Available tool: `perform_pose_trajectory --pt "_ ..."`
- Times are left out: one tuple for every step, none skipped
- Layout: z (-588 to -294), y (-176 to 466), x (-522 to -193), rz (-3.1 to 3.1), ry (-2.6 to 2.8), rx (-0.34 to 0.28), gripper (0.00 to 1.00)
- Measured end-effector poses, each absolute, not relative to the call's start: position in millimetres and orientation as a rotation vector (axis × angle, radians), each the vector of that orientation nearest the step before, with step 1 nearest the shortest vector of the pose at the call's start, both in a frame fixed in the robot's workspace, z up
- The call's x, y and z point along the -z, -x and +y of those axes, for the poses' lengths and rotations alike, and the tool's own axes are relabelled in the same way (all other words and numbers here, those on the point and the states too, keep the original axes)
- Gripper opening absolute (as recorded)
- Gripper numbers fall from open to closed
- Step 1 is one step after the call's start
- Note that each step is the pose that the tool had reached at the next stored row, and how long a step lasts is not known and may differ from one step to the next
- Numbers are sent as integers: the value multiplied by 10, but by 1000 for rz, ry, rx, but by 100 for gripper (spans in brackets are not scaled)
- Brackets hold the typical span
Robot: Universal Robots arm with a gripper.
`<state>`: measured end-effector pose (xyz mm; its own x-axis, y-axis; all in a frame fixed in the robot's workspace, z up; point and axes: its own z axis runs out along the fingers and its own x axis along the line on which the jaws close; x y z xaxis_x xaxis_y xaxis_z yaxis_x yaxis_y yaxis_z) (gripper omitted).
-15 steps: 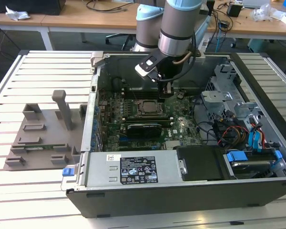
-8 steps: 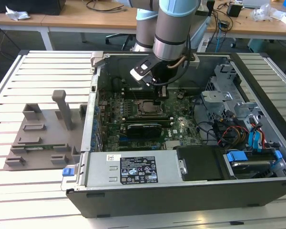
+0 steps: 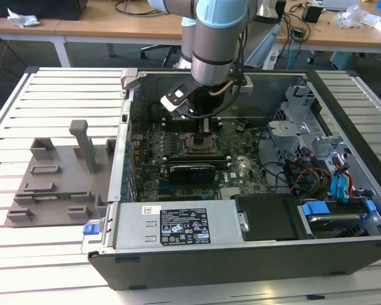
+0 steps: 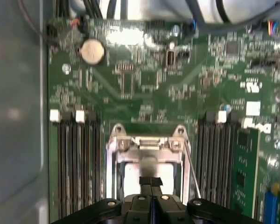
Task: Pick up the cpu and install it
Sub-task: 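Close the cpu cover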
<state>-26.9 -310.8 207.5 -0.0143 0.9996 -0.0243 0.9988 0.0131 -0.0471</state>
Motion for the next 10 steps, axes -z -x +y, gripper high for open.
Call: perform_pose_trajectory --pt "-3108 305 -2069 -2225 2194 -79 11" --pt "-3108 336 -2063 -2225 2194 -79 11" --pt "-3108 357 -2060 -2225 2194 -79 11" --pt "-3108 394 -2054 -2225 2194 -79 11" --pt "-3108 420 -2042 -2225 2194 -80 11" --pt "-3110 429 -2028 -2225 2194 -81 11" --pt "-3110 431 -2021 -2225 2194 -82 11" --pt "-3110 432 -2018 -2225 2194 -81 11" --pt "-3110 431 -2016 -2225 2194 -80 11" --pt "-3110 430 -2017 -2225 2194 -80 11"
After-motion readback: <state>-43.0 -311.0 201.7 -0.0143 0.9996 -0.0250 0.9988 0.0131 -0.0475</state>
